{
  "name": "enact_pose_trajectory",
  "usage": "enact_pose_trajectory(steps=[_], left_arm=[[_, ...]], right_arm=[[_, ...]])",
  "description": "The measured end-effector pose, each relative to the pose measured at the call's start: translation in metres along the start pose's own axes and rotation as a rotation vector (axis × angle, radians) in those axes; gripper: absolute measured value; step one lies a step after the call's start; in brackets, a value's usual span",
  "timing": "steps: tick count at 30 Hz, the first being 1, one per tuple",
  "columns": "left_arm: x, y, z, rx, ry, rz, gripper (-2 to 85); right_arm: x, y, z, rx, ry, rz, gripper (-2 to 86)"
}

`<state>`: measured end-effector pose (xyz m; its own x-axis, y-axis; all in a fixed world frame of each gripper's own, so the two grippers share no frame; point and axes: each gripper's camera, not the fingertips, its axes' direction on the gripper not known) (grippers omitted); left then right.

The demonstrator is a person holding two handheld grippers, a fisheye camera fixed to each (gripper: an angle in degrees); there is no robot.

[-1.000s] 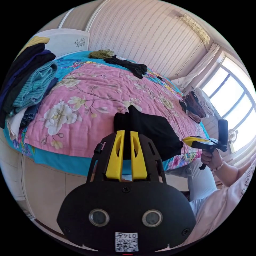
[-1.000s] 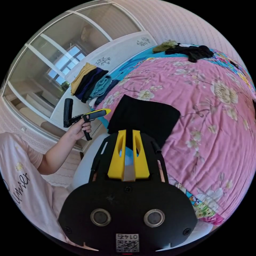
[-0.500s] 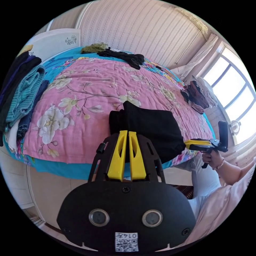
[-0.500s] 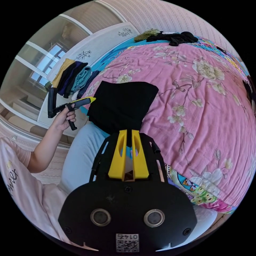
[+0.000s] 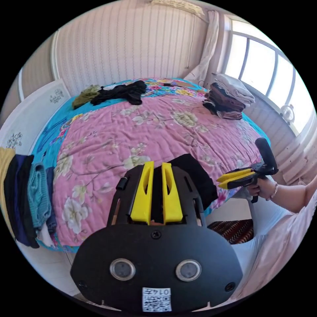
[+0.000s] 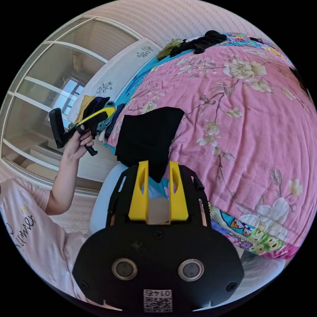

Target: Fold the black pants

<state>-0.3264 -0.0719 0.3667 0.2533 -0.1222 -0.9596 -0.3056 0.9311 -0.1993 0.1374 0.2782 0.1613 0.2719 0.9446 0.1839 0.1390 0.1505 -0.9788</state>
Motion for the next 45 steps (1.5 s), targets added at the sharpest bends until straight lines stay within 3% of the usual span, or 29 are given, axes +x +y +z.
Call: enact_pose_trajectory(steps=[3,8,13,18,23,29,32,39,45], left_arm=[[0.046,-0.034,0.042,-0.034,0.060,0.085,6.2],[0.084,-0.049,0.121,-0.323,0.030,0.218,5.2],[0.062,-0.047,0.113,-0.274,0.151,0.105,2.7],[0.067,-0.052,0.100,-0.271,0.136,0.123,1.9],[0.031,-0.043,0.021,-0.099,0.214,-0.013,3.3],[-0.061,0.035,-0.066,-0.064,0.040,-0.313,8.1],[-0.094,0.074,-0.072,-0.042,0.167,-0.471,9.0],[-0.096,0.081,-0.050,-0.068,0.289,-0.550,12.0],[-0.109,0.092,-0.068,0.013,0.362,-0.585,6.5]], right_arm=[[0.004,-0.010,0.027,-0.069,0.020,-0.035,7.4],[0.019,-0.013,0.036,-0.098,-0.042,-0.013,2.5],[0.023,-0.005,0.052,-0.185,-0.097,-0.025,0.5],[0.031,-0.005,0.067,-0.165,-0.102,-0.015,1.0],[0.047,-0.013,0.058,-0.147,-0.116,0.002,5.2],[0.063,-0.040,0.052,0.038,-0.106,0.036,9.5],[0.064,-0.065,0.078,0.050,-0.085,0.038,11.2],[0.065,-0.091,0.132,-0.042,-0.148,0.103,8.5],[-0.005,-0.109,0.128,-0.148,-0.006,-0.114,4.0]])
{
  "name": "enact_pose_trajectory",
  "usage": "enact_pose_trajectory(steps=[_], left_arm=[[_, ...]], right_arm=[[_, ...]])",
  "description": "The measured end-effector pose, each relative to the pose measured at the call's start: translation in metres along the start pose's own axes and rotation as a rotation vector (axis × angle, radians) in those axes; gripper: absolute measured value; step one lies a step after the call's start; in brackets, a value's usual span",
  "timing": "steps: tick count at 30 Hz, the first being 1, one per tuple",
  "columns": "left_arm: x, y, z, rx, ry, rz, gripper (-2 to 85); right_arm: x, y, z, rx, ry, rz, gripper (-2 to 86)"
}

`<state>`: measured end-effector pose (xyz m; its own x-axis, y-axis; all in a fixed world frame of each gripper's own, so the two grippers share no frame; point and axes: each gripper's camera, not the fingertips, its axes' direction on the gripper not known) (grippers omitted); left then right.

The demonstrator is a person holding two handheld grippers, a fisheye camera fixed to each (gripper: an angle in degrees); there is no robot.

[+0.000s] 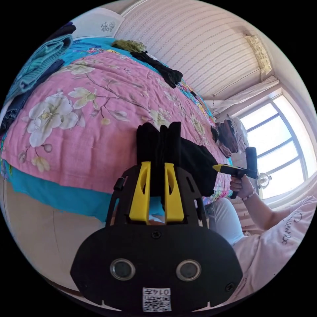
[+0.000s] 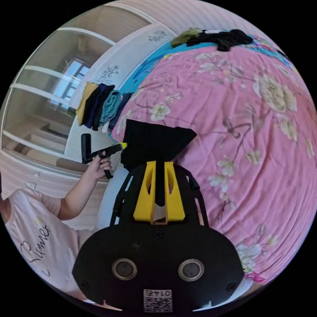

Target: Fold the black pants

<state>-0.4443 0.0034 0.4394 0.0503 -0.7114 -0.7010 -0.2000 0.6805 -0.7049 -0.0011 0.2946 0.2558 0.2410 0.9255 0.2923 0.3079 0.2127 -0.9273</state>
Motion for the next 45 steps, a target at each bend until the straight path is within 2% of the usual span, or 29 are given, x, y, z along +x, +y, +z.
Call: enact_pose_trajectory(steps=[3,6,10,14,16,20,21,23,24,26,29,31,36,39,41,45], left_arm=[[-0.007,0.018,-0.016,0.080,0.074,-0.055,5.7],[-0.008,0.044,-0.042,0.239,0.109,-0.084,5.4],[-0.018,0.096,-0.122,0.645,0.072,-0.201,5.2],[-0.005,0.107,-0.232,0.944,-0.106,-0.088,5.1],[-0.001,0.087,-0.275,1.006,-0.192,-0.036,5.2],[-0.029,0.012,-0.331,1.067,-0.460,-0.032,6.3],[-0.037,-0.001,-0.332,1.059,-0.508,-0.033,6.4],[-0.080,-0.046,-0.319,0.978,-0.652,-0.125,6.5],[-0.092,-0.055,-0.311,0.955,-0.682,-0.143,6.5],[-0.140,-0.083,-0.274,0.788,-0.730,-0.225,6.5],[-0.153,-0.077,-0.250,0.844,-0.763,-0.193,6.9],[-0.152,-0.069,-0.241,0.854,-0.758,-0.170,7.0],[-0.144,-0.017,-0.223,0.963,-0.750,-0.117,5.4],[-0.124,0.038,-0.208,1.018,-0.831,-0.116,0.3],[-0.107,0.089,-0.179,0.947,-0.920,-0.076,-0.6],[-0.091,0.174,-0.119,0.776,-0.913,-0.001,-0.9]], right_arm=[[-0.064,-0.028,-0.011,-0.043,0.009,-0.200,2.9],[-0.154,-0.064,-0.014,-0.082,0.053,-0.470,2.4],[-0.287,-0.122,-0.006,-0.101,-0.005,-0.780,2.1],[-0.408,-0.187,-0.002,-0.058,-0.090,-0.987,2.2],[-0.446,-0.227,0.002,-0.016,-0.116,-1.001,2.5],[-0.508,-0.337,0.049,0.066,0.019,-0.967,4.0],[-0.512,-0.355,0.063,0.045,0.043,-0.937,4.4],[-0.505,-0.417,0.118,-0.033,0.140,-0.716,5.0],[-0.501,-0.426,0.132,-0.053,0.151,-0.684,5.0],[-0.489,-0.437,0.184,-0.141,0.134,-0.670,5.5],[-0.481,-0.431,0.236,-0.217,0.162,-0.699,6.5],[-0.479,-0.429,0.243,-0.183,0.191,-0.724,6.6],[-0.465,-0.442,0.214,-0.142,0.127,-0.727,6.7],[-0.446,-0.440,0.173,-0.081,0.093,-0.741,7.3],[-0.397,-0.416,0.138,-0.010,0.129,-0.738,7.5],[-0.275,-0.346,0.088,-0.081,0.202,-0.636,8.0]])
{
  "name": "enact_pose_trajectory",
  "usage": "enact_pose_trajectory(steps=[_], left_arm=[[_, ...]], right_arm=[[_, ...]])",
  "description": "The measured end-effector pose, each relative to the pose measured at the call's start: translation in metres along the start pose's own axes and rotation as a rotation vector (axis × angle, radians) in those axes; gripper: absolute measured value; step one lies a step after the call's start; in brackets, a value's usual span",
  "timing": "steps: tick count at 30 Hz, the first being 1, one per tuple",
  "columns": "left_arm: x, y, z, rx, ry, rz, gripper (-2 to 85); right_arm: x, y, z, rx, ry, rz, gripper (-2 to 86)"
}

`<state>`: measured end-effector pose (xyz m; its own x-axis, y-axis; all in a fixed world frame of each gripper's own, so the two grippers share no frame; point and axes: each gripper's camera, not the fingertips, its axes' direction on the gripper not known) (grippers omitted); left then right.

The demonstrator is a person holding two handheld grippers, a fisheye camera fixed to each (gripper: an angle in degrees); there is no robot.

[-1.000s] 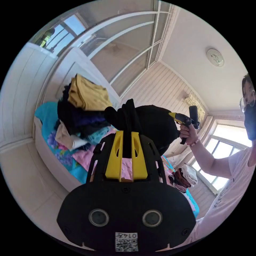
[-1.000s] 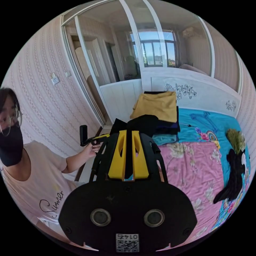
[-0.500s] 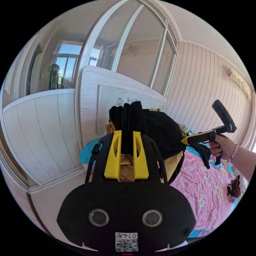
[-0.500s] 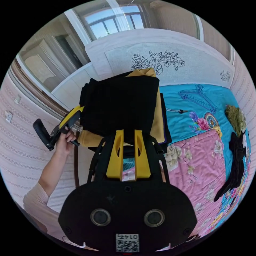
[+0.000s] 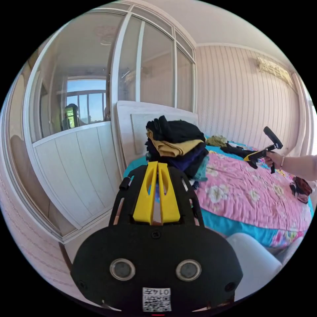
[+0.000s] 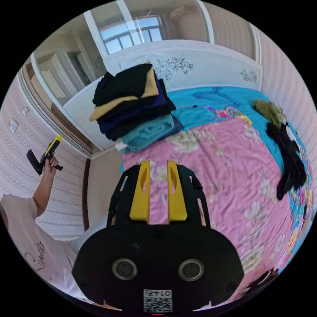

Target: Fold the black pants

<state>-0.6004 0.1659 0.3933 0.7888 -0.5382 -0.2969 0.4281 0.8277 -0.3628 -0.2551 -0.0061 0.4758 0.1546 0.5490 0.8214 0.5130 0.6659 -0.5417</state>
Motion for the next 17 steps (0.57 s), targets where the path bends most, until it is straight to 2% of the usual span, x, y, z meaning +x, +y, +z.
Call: enact_pose_trajectory(steps=[3,5,8,11,14,17], left_arm=[[0.029,0.074,-0.025,-0.053,0.072,0.057,-0.9],[0.047,0.123,-0.032,-0.010,0.103,0.012,-0.6],[0.070,0.148,-0.008,-0.068,0.264,-0.051,0.9],[0.122,0.145,0.019,-0.056,0.409,0.040,3.9],[0.202,0.137,0.038,0.001,0.543,0.189,7.2],[0.300,0.139,0.052,0.064,0.685,0.335,8.6]], right_arm=[[0.050,0.147,-0.039,-0.063,0.029,0.228,6.5],[0.075,0.269,-0.087,-0.086,0.077,0.488,4.9],[0.073,0.413,-0.157,0.032,0.099,0.848,3.8],[0.035,0.509,-0.225,0.197,0.233,1.026,3.0],[0.010,0.548,-0.275,0.198,0.444,1.054,5.6],[0.013,0.562,-0.313,0.178,0.618,1.122,12.5]])
